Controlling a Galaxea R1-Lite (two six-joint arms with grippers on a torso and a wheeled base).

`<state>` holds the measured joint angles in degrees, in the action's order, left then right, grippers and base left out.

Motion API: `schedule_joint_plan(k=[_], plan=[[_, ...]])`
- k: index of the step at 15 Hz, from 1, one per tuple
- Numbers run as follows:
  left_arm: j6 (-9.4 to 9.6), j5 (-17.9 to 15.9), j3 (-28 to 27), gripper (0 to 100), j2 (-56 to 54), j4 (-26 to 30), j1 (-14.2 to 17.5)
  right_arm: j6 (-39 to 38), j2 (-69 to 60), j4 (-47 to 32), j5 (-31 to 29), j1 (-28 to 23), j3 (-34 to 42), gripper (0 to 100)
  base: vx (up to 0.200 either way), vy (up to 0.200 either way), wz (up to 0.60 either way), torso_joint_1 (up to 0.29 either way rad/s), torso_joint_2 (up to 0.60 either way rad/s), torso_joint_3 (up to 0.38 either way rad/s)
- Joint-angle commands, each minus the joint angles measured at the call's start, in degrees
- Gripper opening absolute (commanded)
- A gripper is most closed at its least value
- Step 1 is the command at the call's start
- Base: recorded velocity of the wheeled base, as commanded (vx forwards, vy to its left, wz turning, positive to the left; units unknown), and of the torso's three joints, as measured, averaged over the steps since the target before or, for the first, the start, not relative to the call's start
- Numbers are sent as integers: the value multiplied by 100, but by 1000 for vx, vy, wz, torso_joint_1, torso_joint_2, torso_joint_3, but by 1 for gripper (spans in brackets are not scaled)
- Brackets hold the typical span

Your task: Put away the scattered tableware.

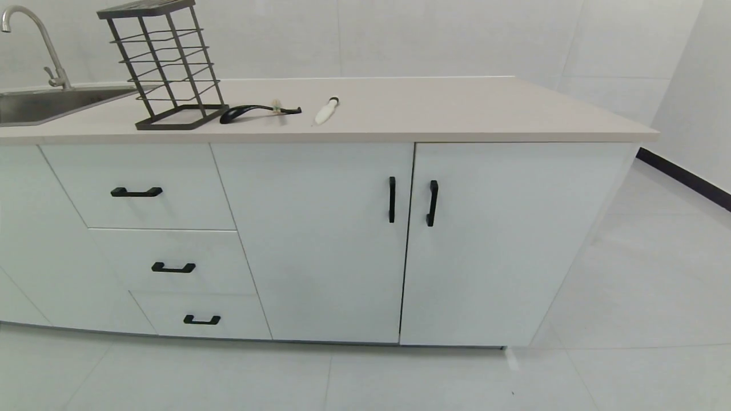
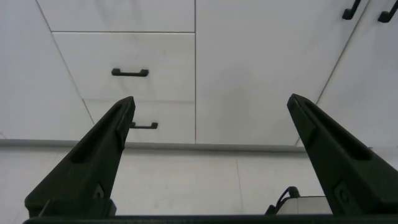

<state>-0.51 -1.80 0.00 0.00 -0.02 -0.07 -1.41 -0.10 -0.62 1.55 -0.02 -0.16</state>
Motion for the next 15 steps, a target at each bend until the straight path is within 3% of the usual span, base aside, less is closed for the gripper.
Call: schedule_joint_plan(k=[1,7,12,15], plan=[[-2,5,0,100,0,2,-1,1,10,1,3,2,-2,0,0,200,0,2,-2,7],[-10,5,0,100,0,2,-1,1,10,1,3,2,-2,0,33,200,0,1,2,3],[-10,5,0,100,0,2,-1,1,10,1,3,2,-2,0,200,0,0,0,-1,5],[-10,13,0,100,0,2,-1,10,10,1,3,2,-2,0,0,0,200,4,1,-1]])
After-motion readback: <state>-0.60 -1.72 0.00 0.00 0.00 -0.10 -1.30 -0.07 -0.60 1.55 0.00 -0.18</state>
